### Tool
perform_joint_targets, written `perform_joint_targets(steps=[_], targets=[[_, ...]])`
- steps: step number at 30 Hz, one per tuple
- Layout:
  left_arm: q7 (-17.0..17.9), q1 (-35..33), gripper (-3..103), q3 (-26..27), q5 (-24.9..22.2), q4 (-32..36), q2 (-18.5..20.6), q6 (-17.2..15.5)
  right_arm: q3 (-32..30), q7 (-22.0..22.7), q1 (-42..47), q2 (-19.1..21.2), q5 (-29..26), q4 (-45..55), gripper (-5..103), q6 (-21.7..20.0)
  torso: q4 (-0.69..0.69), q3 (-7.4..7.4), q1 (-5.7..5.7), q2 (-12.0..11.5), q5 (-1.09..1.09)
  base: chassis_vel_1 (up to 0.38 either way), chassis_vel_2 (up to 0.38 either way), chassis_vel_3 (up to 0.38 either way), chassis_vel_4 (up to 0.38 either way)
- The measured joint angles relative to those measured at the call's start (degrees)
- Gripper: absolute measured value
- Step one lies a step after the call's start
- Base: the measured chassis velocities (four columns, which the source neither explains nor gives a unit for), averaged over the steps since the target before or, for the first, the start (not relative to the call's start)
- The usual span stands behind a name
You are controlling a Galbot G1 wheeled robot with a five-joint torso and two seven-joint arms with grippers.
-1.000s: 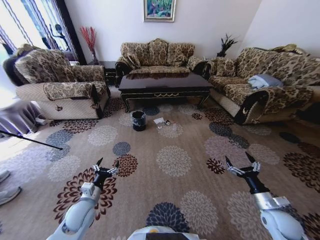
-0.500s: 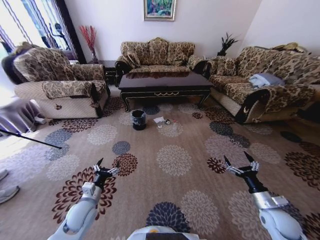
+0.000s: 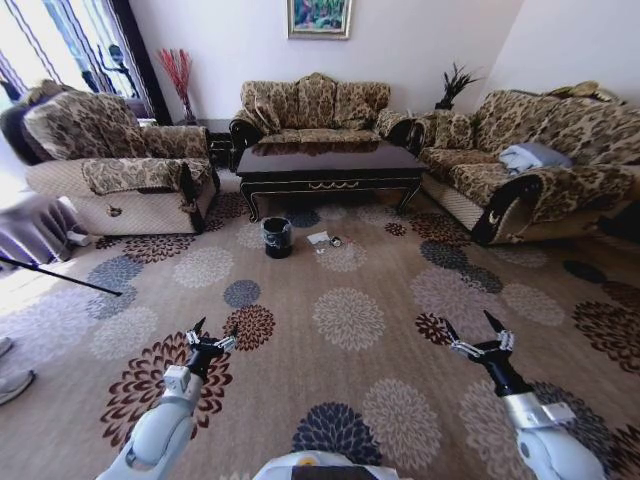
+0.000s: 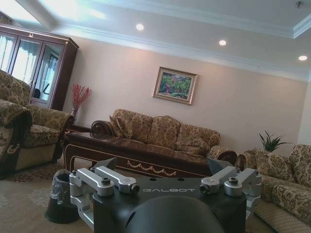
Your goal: Move to the front of the table and pick up the trash from the floor, then place it into the trash bin.
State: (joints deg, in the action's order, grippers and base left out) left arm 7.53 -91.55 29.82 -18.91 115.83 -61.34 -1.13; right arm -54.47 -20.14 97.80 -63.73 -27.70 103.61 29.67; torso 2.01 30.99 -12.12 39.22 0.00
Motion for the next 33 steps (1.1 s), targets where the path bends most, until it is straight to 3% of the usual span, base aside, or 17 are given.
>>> perform_joint_targets(steps=[33], targets=[[0.02,-1.62,100,-0.19,1.7,0.39,-1.26,1.08,1.43,-2.84,-0.31,-1.57,1.05,-1.28,100,1.39,0.0,-4.75,3.15,-7.9,0.0,0.0,0.0,0.0,0.0]])
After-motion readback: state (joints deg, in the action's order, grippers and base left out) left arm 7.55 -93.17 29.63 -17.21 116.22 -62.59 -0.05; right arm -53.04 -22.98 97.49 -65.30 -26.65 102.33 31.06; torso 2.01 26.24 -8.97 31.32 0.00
